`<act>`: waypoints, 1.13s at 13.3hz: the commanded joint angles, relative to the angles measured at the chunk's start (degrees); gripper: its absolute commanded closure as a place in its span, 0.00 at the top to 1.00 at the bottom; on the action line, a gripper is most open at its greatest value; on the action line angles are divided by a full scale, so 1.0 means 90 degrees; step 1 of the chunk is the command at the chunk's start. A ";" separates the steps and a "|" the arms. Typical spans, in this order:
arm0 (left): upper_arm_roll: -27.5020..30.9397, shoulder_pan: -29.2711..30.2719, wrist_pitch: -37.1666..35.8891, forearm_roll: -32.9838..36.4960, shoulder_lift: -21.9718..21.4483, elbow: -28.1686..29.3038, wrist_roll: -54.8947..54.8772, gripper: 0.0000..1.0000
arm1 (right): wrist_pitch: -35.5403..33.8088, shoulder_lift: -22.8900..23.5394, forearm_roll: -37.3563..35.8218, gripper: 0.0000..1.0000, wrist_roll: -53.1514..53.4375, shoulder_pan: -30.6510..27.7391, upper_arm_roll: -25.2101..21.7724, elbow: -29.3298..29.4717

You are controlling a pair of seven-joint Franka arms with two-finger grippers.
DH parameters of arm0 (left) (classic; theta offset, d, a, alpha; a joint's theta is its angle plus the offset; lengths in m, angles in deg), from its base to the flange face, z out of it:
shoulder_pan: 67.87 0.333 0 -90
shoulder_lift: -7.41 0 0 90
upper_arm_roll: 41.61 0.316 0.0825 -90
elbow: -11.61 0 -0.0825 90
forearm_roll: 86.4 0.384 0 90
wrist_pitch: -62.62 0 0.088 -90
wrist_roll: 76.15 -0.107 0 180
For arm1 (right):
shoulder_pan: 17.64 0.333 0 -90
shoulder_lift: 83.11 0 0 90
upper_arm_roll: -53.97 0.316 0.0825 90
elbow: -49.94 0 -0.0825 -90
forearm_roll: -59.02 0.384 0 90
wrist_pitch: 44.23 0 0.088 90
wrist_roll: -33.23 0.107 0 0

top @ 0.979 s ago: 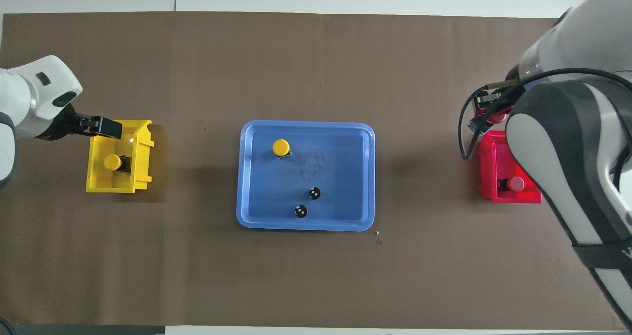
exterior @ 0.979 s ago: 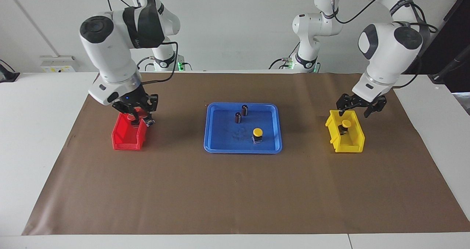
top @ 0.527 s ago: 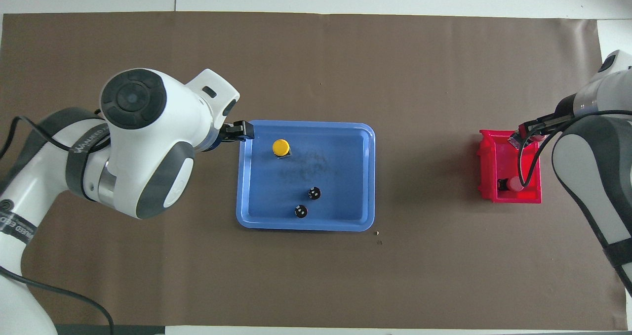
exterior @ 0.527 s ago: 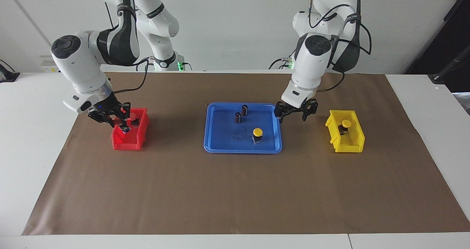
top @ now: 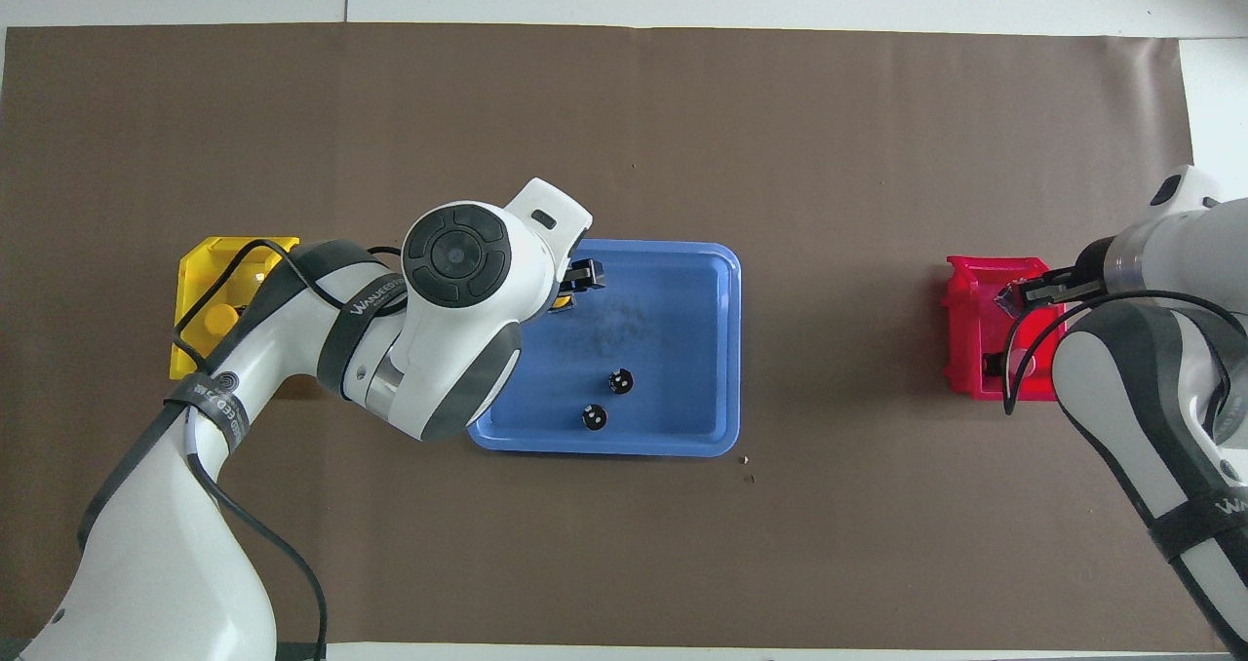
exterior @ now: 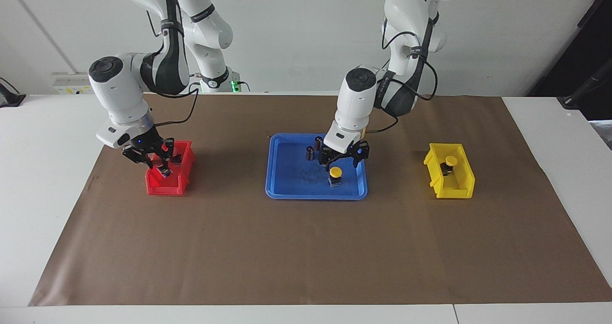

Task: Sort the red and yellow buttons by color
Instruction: 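Reach the left gripper into the tray and grasp the last yellow button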

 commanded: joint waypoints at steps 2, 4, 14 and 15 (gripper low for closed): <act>0.0101 -0.0080 0.0231 -0.0382 0.0208 -0.0106 0.0058 0.99 | 0.0546 -0.0073 0.0149 0.24 -0.0149 -0.0081 0.0067 -0.0445; 0.0091 -0.0080 0.0240 -0.0383 0.0237 -0.0096 0.0048 0.93 | 0.0916 0.0113 0.0149 0.24 -0.0149 -0.0091 0.0067 -0.0571; 0.0091 -0.0071 0.0036 -0.0636 0.0276 -0.0242 0.0107 0.02 | 0.0149 0.0171 0.0149 0.70 -0.0139 -0.0100 0.0067 -0.0028; 0.0101 -0.0003 -0.0226 -0.0763 0.0276 -0.0504 0.0107 0.02 | -0.0231 0.0230 0.0149 0.71 -0.0130 -0.0100 0.0067 0.0274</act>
